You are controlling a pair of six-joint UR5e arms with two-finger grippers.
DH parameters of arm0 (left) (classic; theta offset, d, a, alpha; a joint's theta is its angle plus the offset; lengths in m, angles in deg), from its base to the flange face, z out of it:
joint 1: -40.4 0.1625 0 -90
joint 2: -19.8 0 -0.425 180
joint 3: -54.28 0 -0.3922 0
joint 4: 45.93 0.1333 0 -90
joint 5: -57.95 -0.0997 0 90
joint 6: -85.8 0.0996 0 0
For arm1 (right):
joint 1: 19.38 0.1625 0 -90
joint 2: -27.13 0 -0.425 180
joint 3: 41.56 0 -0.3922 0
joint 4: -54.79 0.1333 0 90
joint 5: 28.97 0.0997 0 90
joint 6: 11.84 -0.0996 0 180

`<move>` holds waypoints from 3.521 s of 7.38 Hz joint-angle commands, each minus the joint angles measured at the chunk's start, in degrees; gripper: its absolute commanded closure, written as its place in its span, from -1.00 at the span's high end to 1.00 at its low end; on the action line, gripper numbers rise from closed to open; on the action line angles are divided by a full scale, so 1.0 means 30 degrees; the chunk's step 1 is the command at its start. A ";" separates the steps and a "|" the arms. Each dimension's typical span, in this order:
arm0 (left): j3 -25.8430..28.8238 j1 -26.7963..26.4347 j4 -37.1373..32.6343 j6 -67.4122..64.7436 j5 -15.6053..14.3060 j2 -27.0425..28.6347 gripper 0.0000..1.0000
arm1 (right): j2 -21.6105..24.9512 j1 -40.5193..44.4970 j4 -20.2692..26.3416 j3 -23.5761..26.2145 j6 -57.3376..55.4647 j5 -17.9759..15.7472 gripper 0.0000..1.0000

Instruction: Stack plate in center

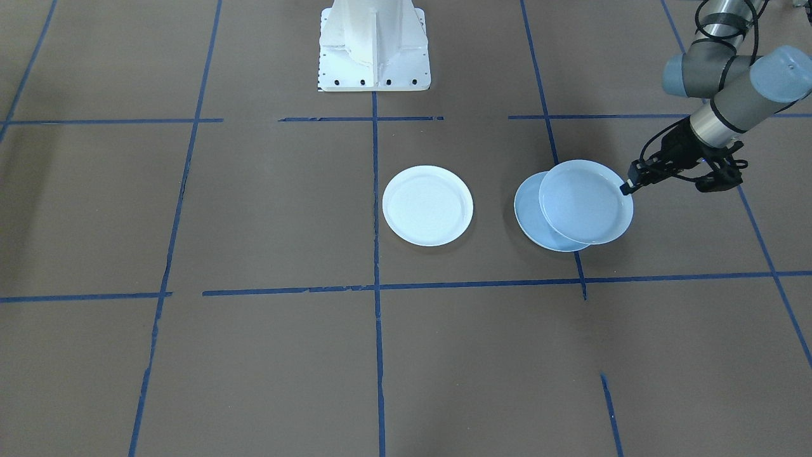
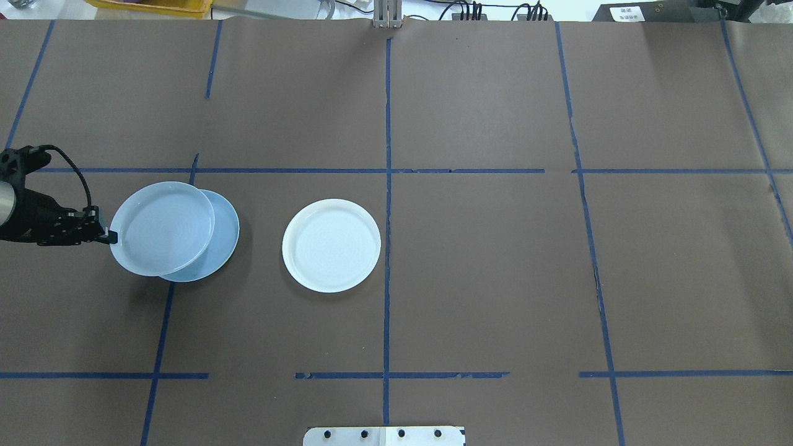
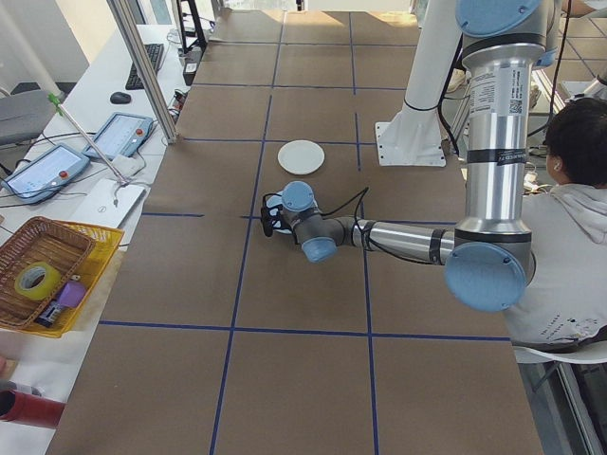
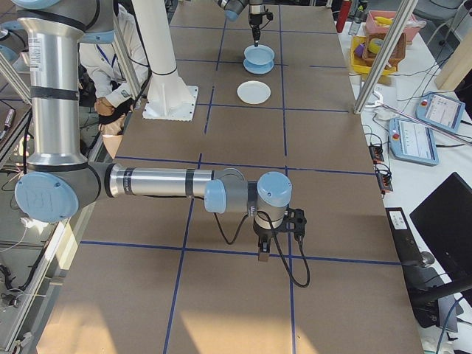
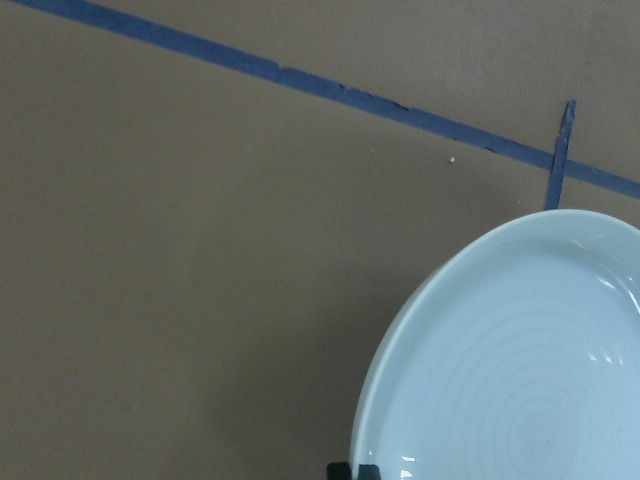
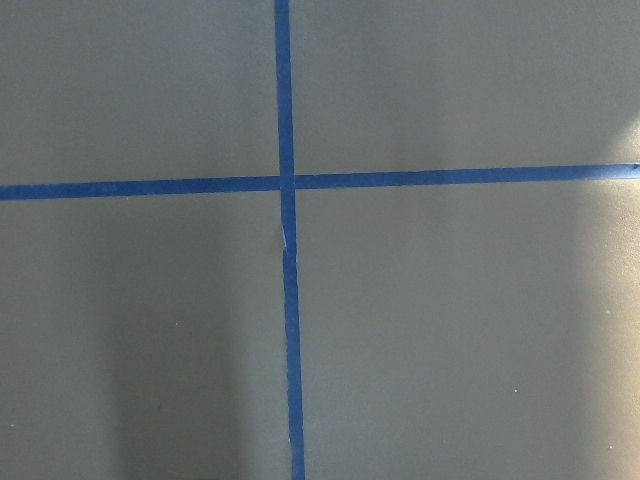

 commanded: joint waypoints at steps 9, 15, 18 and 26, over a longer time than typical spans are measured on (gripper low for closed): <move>-0.3291 0.6087 0.4458 -0.7034 -0.6074 0.4771 1.00 | 0.0000 0.0000 0.0000 0.0000 -0.0001 0.0008 1.00; -0.1210 0.7974 0.5839 -0.8419 -0.8375 0.6973 0.13 | 0.0000 0.0000 0.0000 0.0000 -0.0001 0.0008 1.00; -0.1210 0.8003 0.5810 -0.8304 -0.8228 0.7032 -0.61 | 0.0000 0.0000 0.0000 0.0000 -0.0001 -0.0021 1.00; -0.3290 0.2625 0.5546 -0.0881 -0.1093 0.4374 -1.00 | 0.0000 0.0000 0.0000 0.0000 0.0029 0.0008 1.00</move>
